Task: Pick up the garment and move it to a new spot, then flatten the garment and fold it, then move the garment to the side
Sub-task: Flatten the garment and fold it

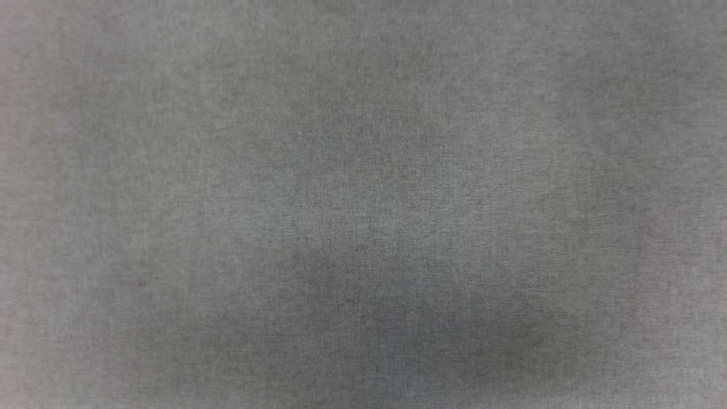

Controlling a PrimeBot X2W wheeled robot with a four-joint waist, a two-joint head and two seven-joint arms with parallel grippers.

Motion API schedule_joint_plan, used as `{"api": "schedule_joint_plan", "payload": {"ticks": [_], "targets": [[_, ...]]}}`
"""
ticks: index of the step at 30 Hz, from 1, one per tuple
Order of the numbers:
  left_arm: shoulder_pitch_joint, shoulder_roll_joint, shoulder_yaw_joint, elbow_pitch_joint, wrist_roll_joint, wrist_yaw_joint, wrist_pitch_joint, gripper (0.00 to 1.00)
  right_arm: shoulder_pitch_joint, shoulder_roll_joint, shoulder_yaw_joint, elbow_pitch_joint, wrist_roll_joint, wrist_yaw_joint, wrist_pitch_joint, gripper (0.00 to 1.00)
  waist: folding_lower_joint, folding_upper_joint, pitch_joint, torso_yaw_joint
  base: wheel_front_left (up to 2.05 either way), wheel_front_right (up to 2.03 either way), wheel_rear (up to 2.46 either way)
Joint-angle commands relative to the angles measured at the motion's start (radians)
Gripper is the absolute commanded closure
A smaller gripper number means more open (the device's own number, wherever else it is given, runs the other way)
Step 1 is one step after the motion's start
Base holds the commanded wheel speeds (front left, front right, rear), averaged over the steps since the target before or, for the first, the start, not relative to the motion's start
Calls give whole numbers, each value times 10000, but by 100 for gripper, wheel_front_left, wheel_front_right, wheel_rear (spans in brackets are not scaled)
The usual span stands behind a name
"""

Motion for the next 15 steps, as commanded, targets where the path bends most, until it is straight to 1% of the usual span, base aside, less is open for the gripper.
{"api": "schedule_joint_plan", "payload": {"ticks": [1,4,7,8,11,15], "targets": [[375,50,-32,-3,-39,31,-57,100,299,-59,-71,-40,-93,-17,-44,100,-1,-1,-154,11,0,0,0],[1337,197,-271,-441,-341,27,217,100,1313,74,-114,-424,-152,-15,-26,100,-1,-1,-386,-48,0,0,0],[2639,594,-484,-1331,-649,22,354,100,2544,46,151,-1040,-89,-15,-31,100,-1,-1,-614,-124,0,0,0],[3147,724,-445,-1709,-917,22,323,100,3077,17,290,-1276,-40,-15,-32,100,-1,-1,-701,-162,0,0,0],[4762,1235,-482,-3013,-1408,19,232,100,4645,-237,576,-2064,379,-15,-31,100,-1,-1,-966,-210,0,0,0],[6977,2020,-724,-4805,-1717,19,127,100,6831,-884,1003,-3600,1002,-15,1,100,-1,-1,-1331,-248,0,0,0]]}}
